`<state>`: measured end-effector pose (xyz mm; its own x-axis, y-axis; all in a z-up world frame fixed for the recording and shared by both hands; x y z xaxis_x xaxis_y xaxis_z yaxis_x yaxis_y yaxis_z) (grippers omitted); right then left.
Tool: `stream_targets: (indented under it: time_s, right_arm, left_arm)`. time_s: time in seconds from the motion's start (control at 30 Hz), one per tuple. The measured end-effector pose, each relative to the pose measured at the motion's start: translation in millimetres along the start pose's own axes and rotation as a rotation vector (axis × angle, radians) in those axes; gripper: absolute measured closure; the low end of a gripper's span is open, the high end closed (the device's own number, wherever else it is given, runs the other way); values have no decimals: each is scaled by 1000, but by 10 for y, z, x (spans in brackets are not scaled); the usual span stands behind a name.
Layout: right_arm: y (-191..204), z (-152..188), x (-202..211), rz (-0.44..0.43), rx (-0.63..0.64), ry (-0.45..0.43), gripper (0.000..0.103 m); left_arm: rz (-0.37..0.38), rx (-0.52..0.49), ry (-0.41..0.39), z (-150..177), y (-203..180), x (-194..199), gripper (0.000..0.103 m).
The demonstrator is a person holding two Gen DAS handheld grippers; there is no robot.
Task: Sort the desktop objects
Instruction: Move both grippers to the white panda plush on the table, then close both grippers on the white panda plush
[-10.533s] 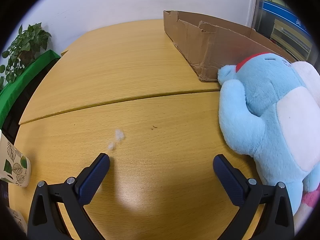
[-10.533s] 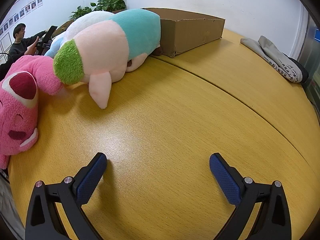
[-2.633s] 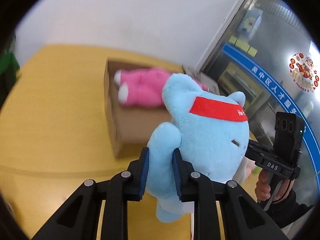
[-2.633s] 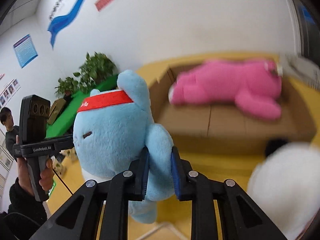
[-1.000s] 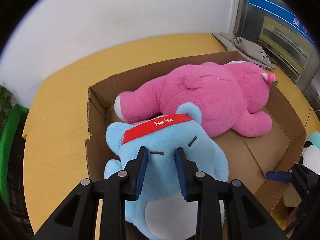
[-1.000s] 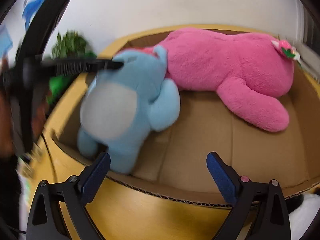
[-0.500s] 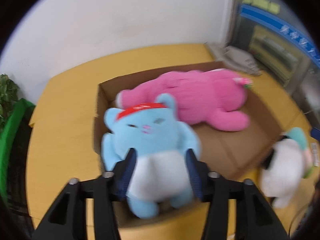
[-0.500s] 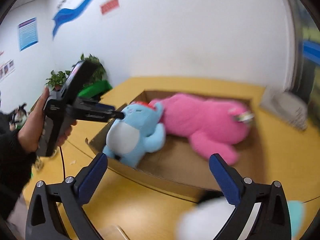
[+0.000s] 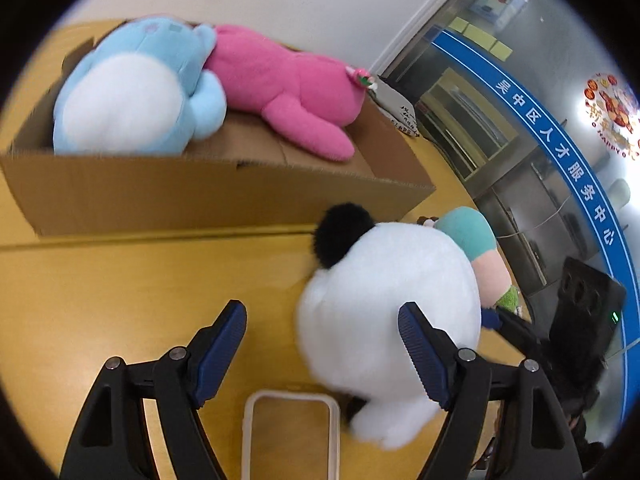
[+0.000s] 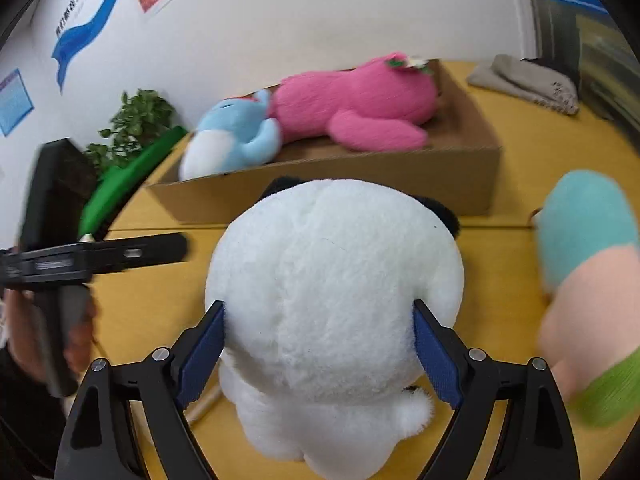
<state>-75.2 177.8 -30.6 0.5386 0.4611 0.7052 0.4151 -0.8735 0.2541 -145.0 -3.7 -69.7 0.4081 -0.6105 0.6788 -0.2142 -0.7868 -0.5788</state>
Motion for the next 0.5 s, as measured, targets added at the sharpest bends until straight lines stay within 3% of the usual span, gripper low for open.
stream_targets:
  time_s: [0.07, 0.13, 0.3, 0.37, 0.43, 0.5]
  right_arm:
    - [210, 106, 18, -34, 37, -4, 4]
    - [288, 129, 80, -31, 66, -28, 4]
    - [-134, 43, 502, -138, -63, -152, 2]
    - [-309, -1, 454, -130, -95, -131, 2]
    - [-416, 30, 224, -189, -125, -57, 3]
    - [-446, 101, -15, -243, -141, 19, 13]
  left_arm:
    - [23, 29, -12, 17, 92, 22, 24]
    - [43, 43, -8, 28, 161, 44, 25]
    - [75, 4, 0, 14, 105, 103, 25]
    - [126, -6, 1, -18, 56, 123, 25]
    - [133, -19, 29, -25, 38, 41, 25]
    - [134, 5, 73, -12, 95, -108, 24]
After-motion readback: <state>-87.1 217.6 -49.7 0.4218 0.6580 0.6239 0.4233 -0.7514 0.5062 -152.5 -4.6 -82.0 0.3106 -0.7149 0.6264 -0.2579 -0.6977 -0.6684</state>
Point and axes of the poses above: each gripper's, at about its wrist camera, not at the fingertips, and x roughly against the way its jaws point, y to its left, z to its underside, the point moved 1 cm from there along -x, roughly the way its jaws point, and after that the axes turned 5 degrees about x, right-handed, at the moved point
